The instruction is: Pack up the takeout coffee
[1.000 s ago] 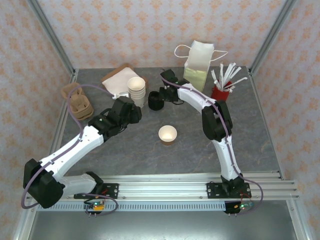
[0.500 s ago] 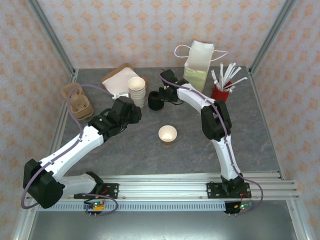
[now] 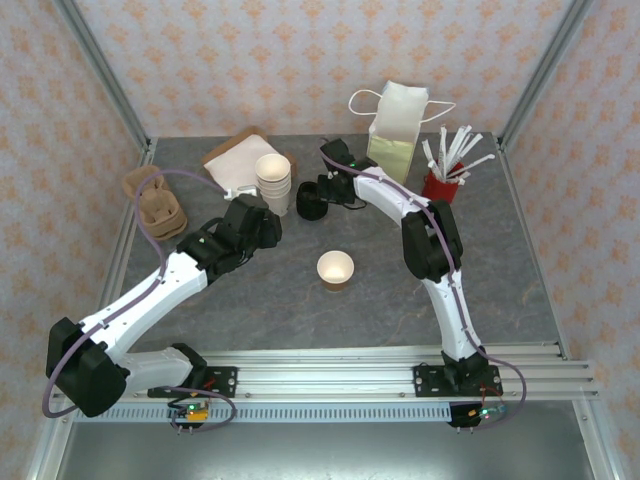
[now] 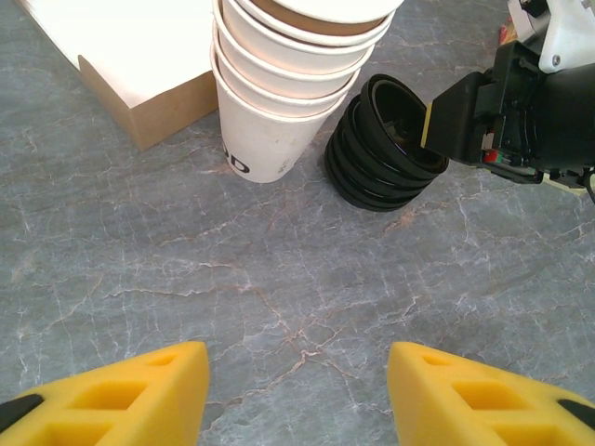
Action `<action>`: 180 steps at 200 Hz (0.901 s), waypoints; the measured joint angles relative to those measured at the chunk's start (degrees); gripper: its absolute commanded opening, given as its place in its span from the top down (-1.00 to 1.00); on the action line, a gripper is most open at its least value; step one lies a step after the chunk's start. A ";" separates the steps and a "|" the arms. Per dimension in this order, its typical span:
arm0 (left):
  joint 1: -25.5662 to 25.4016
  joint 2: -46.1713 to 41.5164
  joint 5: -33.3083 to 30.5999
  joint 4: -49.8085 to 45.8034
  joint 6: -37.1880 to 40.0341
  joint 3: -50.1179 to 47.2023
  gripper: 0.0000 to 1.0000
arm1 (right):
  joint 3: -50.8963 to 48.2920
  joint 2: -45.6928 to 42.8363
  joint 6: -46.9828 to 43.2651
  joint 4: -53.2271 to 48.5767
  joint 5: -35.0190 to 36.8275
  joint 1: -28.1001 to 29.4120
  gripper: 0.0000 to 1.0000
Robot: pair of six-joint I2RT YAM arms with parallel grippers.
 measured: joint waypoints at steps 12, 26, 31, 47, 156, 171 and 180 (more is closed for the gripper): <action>0.00 0.00 0.00 0.02 0.00 -0.07 -0.08 | 0.22 -0.02 0.00 -0.28 0.00 0.00 0.61; 0.00 0.00 0.00 0.02 0.00 -0.09 -0.08 | 0.42 -0.02 0.00 -0.46 0.00 0.00 0.61; 0.00 0.00 0.00 0.02 0.00 -0.09 -0.08 | 0.50 -0.02 -0.02 -0.55 0.02 0.00 0.61; 0.00 0.00 0.00 0.02 0.00 -0.09 -0.08 | 0.52 -0.02 -0.07 -0.72 0.13 0.00 0.62; 0.00 0.00 0.02 0.02 0.00 -0.09 -0.08 | 0.52 -0.02 -0.90 -1.51 0.44 0.00 0.55; 0.00 0.00 0.02 0.02 0.00 -0.09 -0.08 | 0.52 -0.02 -0.94 -1.51 0.46 0.00 0.53; 0.00 0.00 0.02 0.02 0.00 -0.09 -0.08 | 0.52 -0.02 -1.07 -1.51 0.59 0.00 0.51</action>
